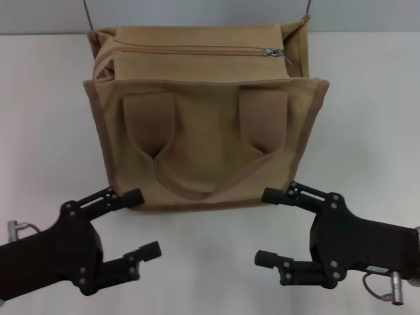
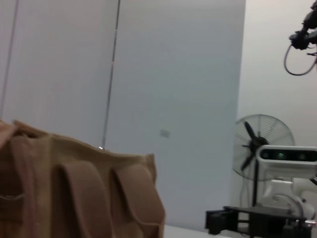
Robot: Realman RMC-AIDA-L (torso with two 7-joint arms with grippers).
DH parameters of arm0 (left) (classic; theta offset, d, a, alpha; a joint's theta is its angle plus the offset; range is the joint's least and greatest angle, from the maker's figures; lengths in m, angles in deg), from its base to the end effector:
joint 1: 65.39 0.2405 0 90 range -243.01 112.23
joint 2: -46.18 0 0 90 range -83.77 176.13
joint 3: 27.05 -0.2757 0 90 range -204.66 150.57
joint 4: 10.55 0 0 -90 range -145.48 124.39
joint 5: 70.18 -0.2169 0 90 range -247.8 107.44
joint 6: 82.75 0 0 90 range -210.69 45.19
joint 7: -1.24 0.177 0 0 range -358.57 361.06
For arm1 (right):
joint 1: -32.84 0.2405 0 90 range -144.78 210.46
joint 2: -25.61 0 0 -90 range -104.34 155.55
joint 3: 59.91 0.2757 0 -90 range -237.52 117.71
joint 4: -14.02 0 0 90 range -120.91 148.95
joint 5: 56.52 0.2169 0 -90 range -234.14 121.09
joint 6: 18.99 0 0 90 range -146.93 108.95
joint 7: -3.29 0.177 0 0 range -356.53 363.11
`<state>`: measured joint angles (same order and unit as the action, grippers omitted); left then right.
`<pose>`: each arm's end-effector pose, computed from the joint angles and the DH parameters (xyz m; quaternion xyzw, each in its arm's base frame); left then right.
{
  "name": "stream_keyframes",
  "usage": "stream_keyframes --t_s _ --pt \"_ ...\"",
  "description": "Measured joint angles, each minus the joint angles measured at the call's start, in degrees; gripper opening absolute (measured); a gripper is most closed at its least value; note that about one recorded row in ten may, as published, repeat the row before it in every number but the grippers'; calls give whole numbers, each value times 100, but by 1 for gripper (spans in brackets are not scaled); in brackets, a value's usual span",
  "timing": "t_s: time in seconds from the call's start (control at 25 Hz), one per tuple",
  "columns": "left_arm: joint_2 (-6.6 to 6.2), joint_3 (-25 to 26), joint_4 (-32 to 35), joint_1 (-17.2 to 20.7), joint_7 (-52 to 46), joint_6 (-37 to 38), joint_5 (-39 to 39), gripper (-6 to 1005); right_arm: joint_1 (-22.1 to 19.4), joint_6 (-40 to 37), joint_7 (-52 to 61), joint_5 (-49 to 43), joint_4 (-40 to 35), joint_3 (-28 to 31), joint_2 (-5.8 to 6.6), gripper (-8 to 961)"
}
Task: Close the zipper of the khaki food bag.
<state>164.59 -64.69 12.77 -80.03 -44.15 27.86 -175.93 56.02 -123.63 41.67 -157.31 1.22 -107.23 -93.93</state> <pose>-0.2980 0.2209 -0.0385 -0.8998 -0.0959 -0.4040 0.1341 0.2596 0.2407 -0.0852 -0.9047 0.0568 0.4139 0.0835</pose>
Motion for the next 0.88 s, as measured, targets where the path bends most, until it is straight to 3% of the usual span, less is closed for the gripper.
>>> stream_keyframes --t_s 0.32,0.88 --pt "32 -50 -286 -304 9 -323 -459 772 17 313 -299 37 341 15 -12 838" --pt "35 -38 -684 -263 394 -428 -522 772 281 714 -310 130 836 15 -34 838"
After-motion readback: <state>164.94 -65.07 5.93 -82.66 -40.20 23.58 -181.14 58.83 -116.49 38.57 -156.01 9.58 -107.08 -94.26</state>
